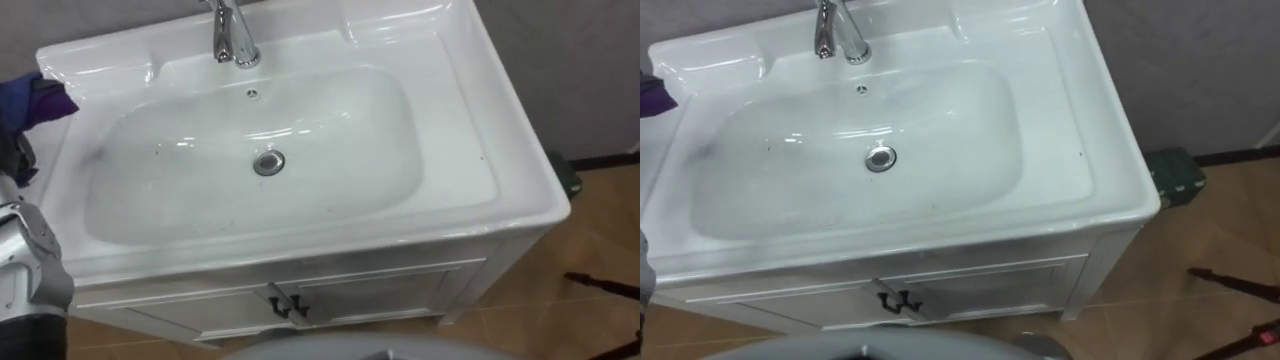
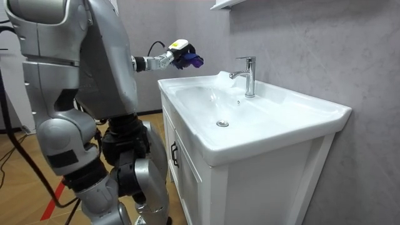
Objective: Wipe basin
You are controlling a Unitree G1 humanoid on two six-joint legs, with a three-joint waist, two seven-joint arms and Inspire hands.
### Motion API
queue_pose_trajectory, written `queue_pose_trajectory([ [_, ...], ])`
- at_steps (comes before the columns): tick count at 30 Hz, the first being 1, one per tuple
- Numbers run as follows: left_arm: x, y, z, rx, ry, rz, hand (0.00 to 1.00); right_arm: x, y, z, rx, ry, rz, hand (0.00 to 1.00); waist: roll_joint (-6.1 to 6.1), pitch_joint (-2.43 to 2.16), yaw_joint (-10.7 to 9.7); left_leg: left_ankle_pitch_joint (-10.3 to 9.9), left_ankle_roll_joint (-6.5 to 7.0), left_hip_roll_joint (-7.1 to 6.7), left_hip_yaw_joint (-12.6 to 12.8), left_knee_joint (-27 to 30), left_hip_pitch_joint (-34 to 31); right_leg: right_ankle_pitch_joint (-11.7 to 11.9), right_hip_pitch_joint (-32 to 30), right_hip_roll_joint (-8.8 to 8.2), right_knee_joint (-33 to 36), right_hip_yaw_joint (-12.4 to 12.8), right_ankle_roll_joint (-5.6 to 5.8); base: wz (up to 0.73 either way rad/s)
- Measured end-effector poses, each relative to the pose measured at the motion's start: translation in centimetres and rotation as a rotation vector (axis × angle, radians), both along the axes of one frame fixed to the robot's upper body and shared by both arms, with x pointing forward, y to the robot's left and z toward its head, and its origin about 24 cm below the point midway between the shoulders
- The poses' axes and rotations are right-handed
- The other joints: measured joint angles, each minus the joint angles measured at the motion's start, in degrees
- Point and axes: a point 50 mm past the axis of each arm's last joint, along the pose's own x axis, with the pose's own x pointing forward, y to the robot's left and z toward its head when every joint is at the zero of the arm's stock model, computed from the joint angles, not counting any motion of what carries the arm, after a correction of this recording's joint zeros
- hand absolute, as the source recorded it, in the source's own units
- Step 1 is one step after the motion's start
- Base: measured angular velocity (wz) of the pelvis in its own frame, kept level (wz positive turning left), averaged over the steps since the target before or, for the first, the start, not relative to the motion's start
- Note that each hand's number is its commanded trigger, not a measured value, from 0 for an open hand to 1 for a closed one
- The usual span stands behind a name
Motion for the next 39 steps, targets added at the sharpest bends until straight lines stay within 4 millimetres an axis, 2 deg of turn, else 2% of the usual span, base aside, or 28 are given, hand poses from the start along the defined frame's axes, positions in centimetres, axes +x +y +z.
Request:
queue_pose_trajectory([
  [2, -0.1, -0.1, -0.3, -0.014, 0.005, 0.003, 1.00, 0.0, 0.0, 0.0, 0.008, 0.002, 0.000, 0.00, -0.35, 0.22, 0.60, 0.00, 0.00, -0.04, -0.21, 0.04, -0.03, -0.08, -0.05, -0.04, 0.00, -0.21, 0.07, 0.06],
  [5, -0.7, -0.1, -0.9, -0.025, 0.028, 0.011, 1.00, 0.5, 0.0, 0.0, 0.010, -0.011, -0.001, 0.00, -0.42, 0.19, 0.95, 0.00, 0.00, -0.14, -0.80, 0.06, -0.15, -0.09, 0.06, -0.05, -0.11, -0.72, 0.09, 0.09],
  [9, -2.0, 0.1, -1.8, -0.033, 0.077, 0.028, 1.00, 0.4, 0.0, 0.0, 0.009, -0.011, -0.004, 0.00, -0.05, -0.04, 2.15, -0.02, -0.01, -0.04, -0.92, 1.63, -1.19, -0.08, -0.07, -0.04, -0.17, -0.90, 0.08, 0.02],
  [13, -2.9, 0.5, -2.4, -0.049, 0.102, 0.056, 1.00, 0.2, 0.0, 0.0, 0.007, -0.006, -0.006, 0.00, 0.23, -0.15, 2.25, -0.02, -0.01, -0.03, -0.98, 1.84, -1.86, -0.03, 0.02, -0.04, -0.75, -2.06, 0.04, 0.15],
  [18, -4.3, 0.9, -3.1, -0.078, 0.128, 0.098, 1.00, 0.2, -0.1, 0.1, 0.005, -0.012, -0.017, 0.00, 0.61, 0.03, 2.42, -0.02, -0.01, -0.09, -1.15, 1.75, -1.94, -0.03, 0.04, -0.04, -0.90, -2.34, 0.04, 0.02],
  [22, -4.3, 0.9, -3.1, -0.079, 0.129, 0.098, 1.00, 0.3, -0.3, 0.1, 0.002, -0.012, -0.016, 0.00, 0.46, 0.06, 2.49, -0.01, -0.01, -0.20, -1.47, 1.25, -1.97, -0.07, -0.16, -0.07, -0.96, -2.60, 0.09, 0.05],
  [31, -4.1, 0.9, -2.5, -0.065, 0.093, 0.083, 1.00, 0.3, -0.3, 0.1, 0.004, -0.017, -0.025, 0.00, 0.45, -0.29, 2.48, 0.00, 0.01, -1.02, -2.83, 0.69, -1.76, -0.06, 0.11, -0.11, -1.28, -2.86, 0.10, 0.00],
  [35, -3.9, 0.7, -2.1, -0.046, 0.054, 0.053, 1.00, 0.2, -0.3, 0.1, 0.004, -0.018, -0.024, 0.00, 0.28, -0.09, 2.20, 0.00, 0.01, -1.03, -2.92, 0.73, -1.69, -0.02, 0.53, -0.11, -1.65, -3.25, 0.16, 0.05],
  [36, -3.7, 0.6, -2.0, -0.040, 0.043, 0.044, 1.00, 0.1, -0.3, 0.1, 0.005, -0.015, -0.025, 0.00, 0.19, 0.10, 2.16, 0.00, 0.01, -1.04, -2.97, 0.81, -1.66, -0.02, 0.73, -0.11, -1.78, -3.45, 0.17, 0.06],
  [39, -3.5, 0.6, -1.4, -0.018, 0.001, 0.027, 1.00, -0.1, -0.2, 0.1, 0.008, -0.017, -0.023, 0.00, 0.08, 0.16, 2.26, 0.00, 0.01, -1.08, -3.17, 0.94, -1.64, -0.03, 0.85, -0.10, -1.95, -3.49, 0.19, 0.02],
])
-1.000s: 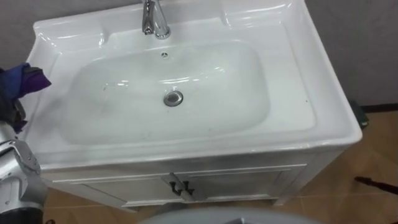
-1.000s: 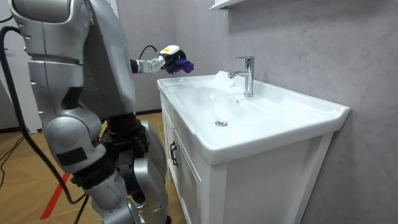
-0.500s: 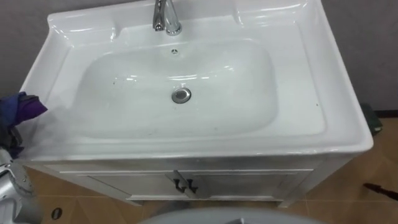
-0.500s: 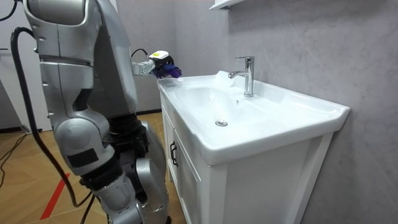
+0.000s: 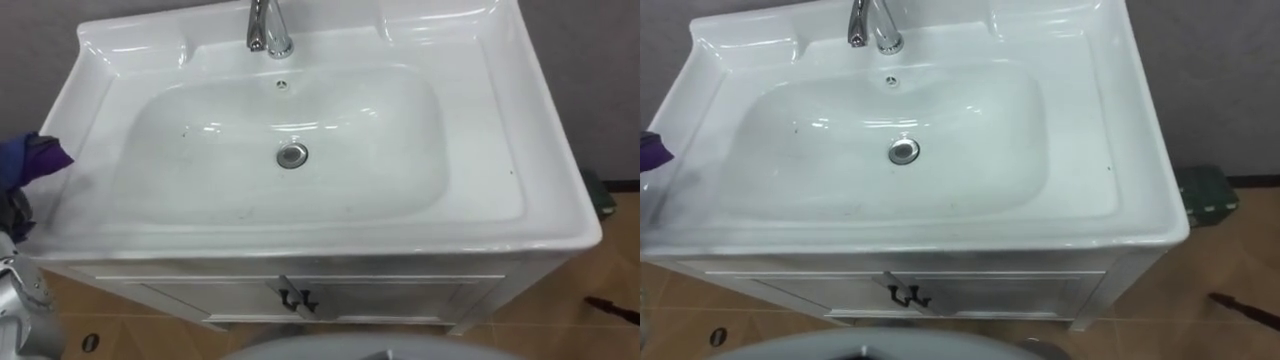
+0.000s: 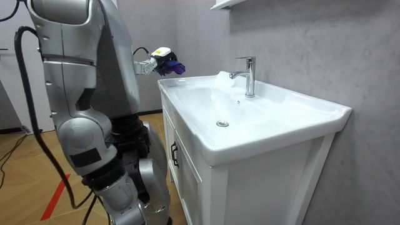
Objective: Wipe basin
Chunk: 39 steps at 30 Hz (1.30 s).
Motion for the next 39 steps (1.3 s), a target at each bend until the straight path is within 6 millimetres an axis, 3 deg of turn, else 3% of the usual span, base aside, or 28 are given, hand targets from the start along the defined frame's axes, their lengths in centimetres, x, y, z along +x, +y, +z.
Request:
queue_pose_trajectory([
  [3, 0.1, 0.1, 1.0, 0.040, -0.068, -0.014, 1.00, -0.1, 0.0, 0.0, 0.001, -0.004, 0.002, 0.00, -0.41, -0.12, 0.03, 0.00, 0.00, -0.02, -0.08, -0.04, -0.28, 0.00, -0.26, 0.00, -0.02, -0.10, 0.00, 0.00],
  [7, 0.3, -0.1, 1.4, 0.071, -0.118, -0.035, 1.00, -0.1, 0.1, 0.0, 0.007, -0.010, -0.011, 0.00, -0.64, -0.14, 0.14, 0.00, 0.00, -0.04, -0.09, -0.14, -0.43, 0.03, -0.61, 0.00, -0.06, -0.11, 0.03, 0.00],
  [14, 0.3, -0.4, 1.5, 0.109, -0.139, -0.063, 1.00, -0.8, 0.4, -0.1, 0.026, 0.002, -0.007, 0.00, -2.09, -0.13, 1.26, 0.01, -0.03, -0.09, -0.03, -1.00, -0.31, 0.13, -0.76, 0.05, -0.56, 0.01, 0.12, 0.00],
  [29, -0.6, 0.4, 0.3, 0.079, -0.061, 0.022, 1.00, 0.1, 0.6, -0.1, 0.019, -0.013, -0.001, 0.00, -3.68, -0.37, 1.70, -0.24, 0.55, -0.46, 0.02, -1.04, -1.14, 1.28, 0.02, 0.21, -3.00, -0.86, 1.17, 0.03],
  [35, -1.9, 0.6, -2.0, 0.027, 0.029, 0.081, 1.00, 0.7, 0.8, -0.2, 0.025, -0.027, 0.010, 0.00, -3.88, -0.34, 1.59, -0.63, 1.19, -0.55, -0.04, -0.69, -1.24, 1.40, 0.11, 0.18, -3.17, -0.67, 1.56, 0.00],
  [39, -1.9, 0.6, -2.2, 0.019, 0.034, 0.087, 1.00, 1.1, 1.0, -0.1, 0.029, -0.047, 0.016, 0.00, -3.53, -0.36, 1.48, -0.77, 1.40, -0.58, -0.16, -0.27, -1.30, 1.47, 0.19, 0.15, -3.15, -0.44, 1.76, 0.00],
])
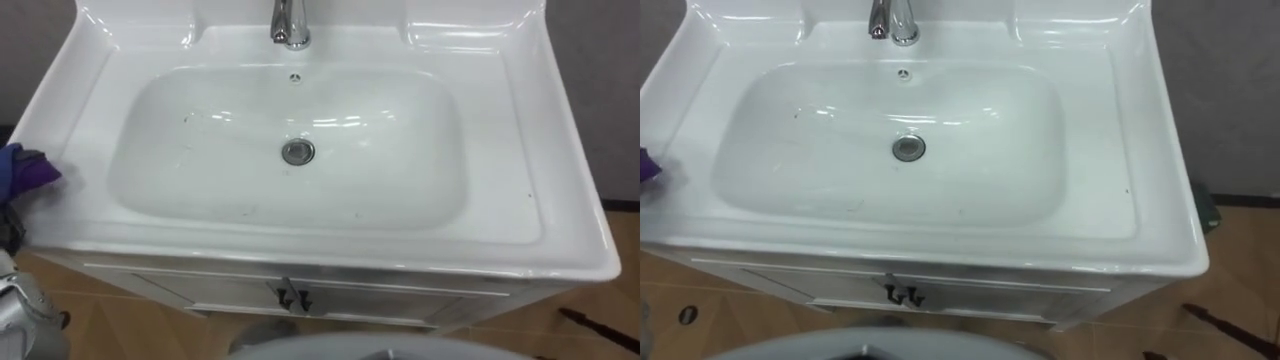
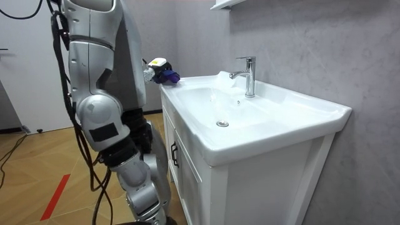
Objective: Wipe basin
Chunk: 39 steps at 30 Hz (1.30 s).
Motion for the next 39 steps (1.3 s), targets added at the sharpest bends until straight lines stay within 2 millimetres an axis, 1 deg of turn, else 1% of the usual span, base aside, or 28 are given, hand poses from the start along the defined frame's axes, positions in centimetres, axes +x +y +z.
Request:
queue_pose_trajectory([
  [10, -0.1, -0.1, -0.3, -0.009, 0.006, 0.006, 1.00, -1.2, 0.5, -0.2, 0.011, 0.029, -0.022, 0.00, 0.47, 0.10, -0.20, -0.03, 0.03, 0.02, -0.06, 0.24, 0.10, 0.02, 0.42, 0.00, 0.10, 0.08, 0.02, 0.00],
  [12, -0.1, -0.2, -0.4, -0.013, 0.005, 0.009, 1.00, -1.2, 0.5, -0.2, 0.008, 0.027, -0.022, 0.00, 0.67, 0.17, -0.13, -0.04, 0.03, 0.02, -0.07, 0.21, 0.15, 0.02, 0.06, 0.01, 0.19, 0.37, 0.03, -0.05],
  [20, -0.2, -0.2, -0.4, -0.011, 0.004, 0.012, 1.00, -1.4, 0.5, -0.2, 0.008, 0.031, -0.023, 0.00, 0.84, 0.19, -0.16, -0.04, 0.03, 0.02, -0.12, 0.07, 0.43, 0.02, 0.17, 0.01, 0.26, 0.49, 0.02, 0.00],
  [22, -0.2, -0.2, -0.4, -0.008, 0.002, 0.012, 1.00, -1.3, 0.5, -0.2, 0.004, 0.030, -0.023, 0.00, 0.96, 0.47, -0.17, -0.04, 0.03, -0.01, -0.12, -0.11, 0.95, 0.01, 0.69, 0.01, 0.20, 0.49, 0.03, 0.00],
  [26, -0.1, -0.2, -0.3, -0.002, -0.007, 0.010, 1.00, -1.4, 0.5, -0.2, 0.004, 0.031, -0.020, 0.00, 1.30, 0.62, -0.57, -0.04, 0.04, -0.16, -0.72, 0.21, 1.00, -0.02, 0.96, 0.01, 0.13, 0.35, 0.10, 0.02],
  [32, 0.1, -0.3, -0.1, 0.002, -0.020, -0.004, 1.00, -1.4, 0.6, -0.2, 0.020, 0.031, -0.007, 0.00, 1.78, 0.56, -0.65, -0.04, 0.04, -0.18, -0.81, 0.27, 1.07, -0.01, 1.00, 0.02, 0.14, 0.35, 0.11, 0.01],
  [34, 0.2, -0.4, -0.1, 0.001, -0.022, -0.008, 1.00, -1.4, 0.7, -0.2, 0.023, 0.032, -0.005, 0.00, 1.81, 0.57, -0.85, -0.04, 0.04, -0.18, -0.79, 0.25, 1.15, -0.01, 1.03, 0.02, 0.14, 0.36, 0.11, 0.00],
  [38, 0.2, -0.4, -0.1, -0.003, -0.026, -0.008, 1.00, -1.5, 0.7, -0.2, 0.030, 0.031, -0.004, 0.00, 1.58, 0.65, -2.50, -0.04, 0.04, -0.18, -0.80, 0.17, 1.54, -0.01, 1.33, 0.01, 0.14, 0.37, 0.11, 0.01],
  [39, 0.2, -0.3, -0.1, -0.010, -0.030, -0.004, 1.00, -1.6, 0.7, -0.2, 0.031, 0.033, -0.004, 0.00, 1.42, 0.72, -3.08, -0.04, 0.04, -0.17, -0.76, 0.14, 1.70, -0.01, 1.53, 0.01, 0.14, 0.45, 0.11, -0.03],
])
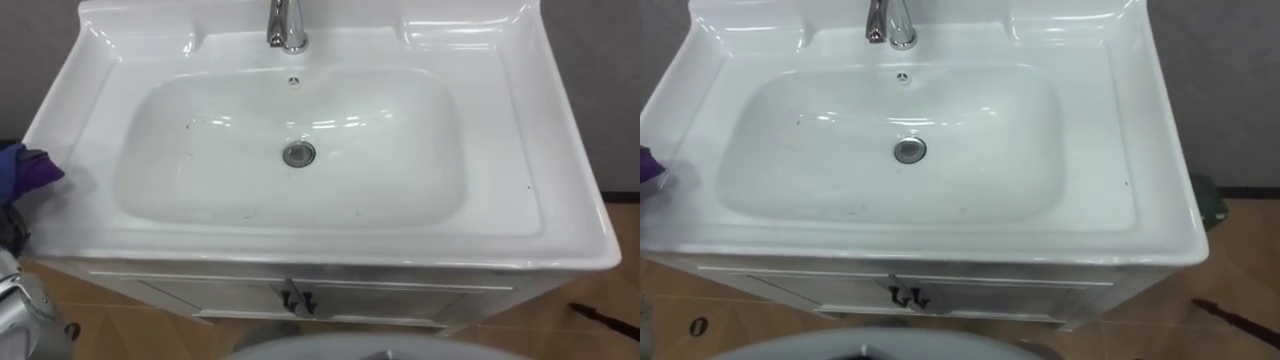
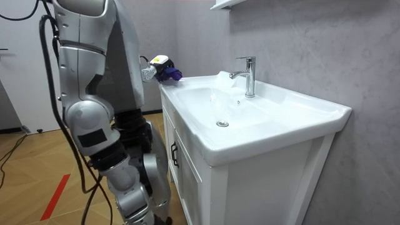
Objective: Wipe basin
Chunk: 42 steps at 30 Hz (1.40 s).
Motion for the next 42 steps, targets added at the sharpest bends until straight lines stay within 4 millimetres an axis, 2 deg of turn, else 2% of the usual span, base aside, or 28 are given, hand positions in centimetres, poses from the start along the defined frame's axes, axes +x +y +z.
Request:
queue_pose_trajectory([
  [8, 0.2, 0.0, 0.0, -0.012, 0.000, 0.000, 1.00, -1.0, 0.0, 0.0, 0.009, 0.025, -0.006, 0.00, -0.49, -0.11, -0.85, -0.01, 0.00, 0.27, 0.58, 0.09, 0.37, 0.03, 0.25, 0.03, 0.15, 0.68, 0.01, -0.05],
  [11, 0.2, 0.0, 0.0, -0.013, 0.003, 0.004, 1.00, -1.3, 0.0, 0.0, 0.010, 0.030, -0.008, 0.00, -0.77, -0.19, -1.08, -0.11, 0.10, 0.82, 1.60, 0.16, 0.38, 0.06, 0.19, 0.13, 0.21, 0.84, -0.05, -0.02],
  [19, -0.2, 0.3, -0.6, -0.033, 0.051, 0.037, 1.00, -0.5, 0.1, 0.0, 0.013, 0.027, -0.008, 0.00, -1.77, -0.50, -1.32, -0.11, 0.10, 0.90, 1.83, 0.18, 0.45, 0.08, 0.17, 0.15, 0.27, 1.04, -0.07, -0.01],
  [22, -0.3, 0.3, -0.8, -0.035, 0.058, 0.042, 1.00, -0.5, 0.1, 0.0, 0.014, 0.026, -0.005, 0.00, -2.55, -0.23, -1.02, -0.11, 0.10, 1.03, 2.60, 0.01, 1.20, 0.08, 0.52, 0.17, 0.38, 1.74, -0.08, -0.12],
  [29, 0.2, 0.4, -1.1, -0.047, 0.061, 0.051, 0.99, -0.2, 0.5, -0.1, 0.020, 0.017, 0.018, 0.00, -3.28, -0.48, -0.46, -0.11, 0.10, 1.11, 2.77, 0.13, 1.31, 0.09, 0.51, 0.25, 0.44, 2.12, -0.09, -0.01],
  [30, 0.2, 0.4, -1.0, -0.047, 0.060, 0.050, 0.62, -0.2, 0.5, -0.1, 0.020, 0.017, 0.017, 0.00, -3.42, -0.50, -0.31, -0.11, 0.10, 1.12, 2.77, 0.13, 1.32, 0.09, 0.51, 0.26, 0.43, 2.13, -0.09, 0.00],
  [31, 0.2, 0.3, -1.0, -0.047, 0.059, 0.049, 0.54, -0.3, 0.5, -0.1, 0.020, 0.019, 0.017, 0.00, -3.50, -0.50, -0.24, -0.11, 0.10, 1.12, 2.77, 0.13, 1.31, 0.09, 0.51, 0.27, 0.43, 2.13, -0.10, 0.00],
  [32, 0.3, 0.3, -1.0, -0.047, 0.054, 0.046, 0.00, -0.5, 0.5, -0.1, 0.018, 0.023, 0.015, 0.00, -3.57, -0.51, -0.17, -0.11, 0.10, 1.13, 2.77, 0.19, 1.27, 0.10, 0.52, 0.29, 0.42, 2.12, -0.12, 0.00],
  [37, 0.4, 0.3, -1.0, -0.059, 0.037, 0.041, 0.00, -0.7, 0.5, 0.0, 0.010, 0.014, 0.014, 0.00, -3.60, -0.48, 0.08, -0.11, 0.10, 1.17, 2.77, 0.27, 1.23, 0.12, 0.52, 0.33, 0.43, 2.11, -0.15, 0.00],
  [38, 0.4, 0.3, -1.0, -0.064, 0.031, 0.042, 0.00, -0.7, 0.4, 0.0, 0.005, 0.013, 0.013, 0.00, -3.33, -0.35, 0.06, -0.11, 0.10, 1.19, 2.75, 0.27, 1.22, 0.13, 0.51, 0.36, 0.42, 2.11, -0.17, 0.00],
  [42, 0.3, 0.3, -1.0, -0.061, 0.016, 0.042, 0.00, -0.8, 0.4, 0.2, -0.007, 0.004, 0.016, 0.00, -2.88, -0.45, 0.35, -0.19, 0.04, 1.52, 3.35, 0.28, 1.24, 0.21, 0.46, 0.55, 0.42, 2.41, -0.31, -0.03],
])
